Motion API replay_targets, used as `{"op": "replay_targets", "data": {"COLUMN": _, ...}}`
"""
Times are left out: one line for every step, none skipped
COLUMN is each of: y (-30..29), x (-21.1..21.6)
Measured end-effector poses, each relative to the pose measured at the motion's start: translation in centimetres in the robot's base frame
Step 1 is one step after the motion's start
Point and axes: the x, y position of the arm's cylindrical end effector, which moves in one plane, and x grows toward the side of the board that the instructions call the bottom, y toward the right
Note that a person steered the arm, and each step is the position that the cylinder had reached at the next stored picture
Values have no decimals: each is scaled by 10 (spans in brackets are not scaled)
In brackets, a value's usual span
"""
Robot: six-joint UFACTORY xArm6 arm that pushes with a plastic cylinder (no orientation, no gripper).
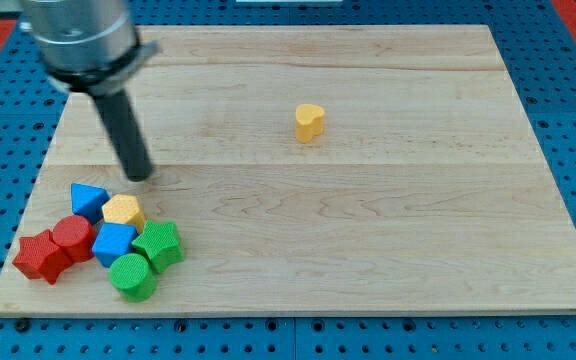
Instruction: Slightly touch left side of the red star
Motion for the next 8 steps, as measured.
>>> {"op": "replay_targets", "data": {"y": -82, "x": -4}}
{"op": "replay_targets", "data": {"y": -82, "x": -3}}
{"op": "replay_targets", "data": {"y": -90, "x": 28}}
{"op": "replay_targets", "data": {"y": -92, "x": 35}}
{"op": "replay_targets", "data": {"y": -92, "x": 40}}
{"op": "replay_targets", "data": {"y": -92, "x": 71}}
{"op": "replay_targets", "data": {"y": -92, "x": 74}}
{"op": "replay_targets", "data": {"y": -92, "x": 76}}
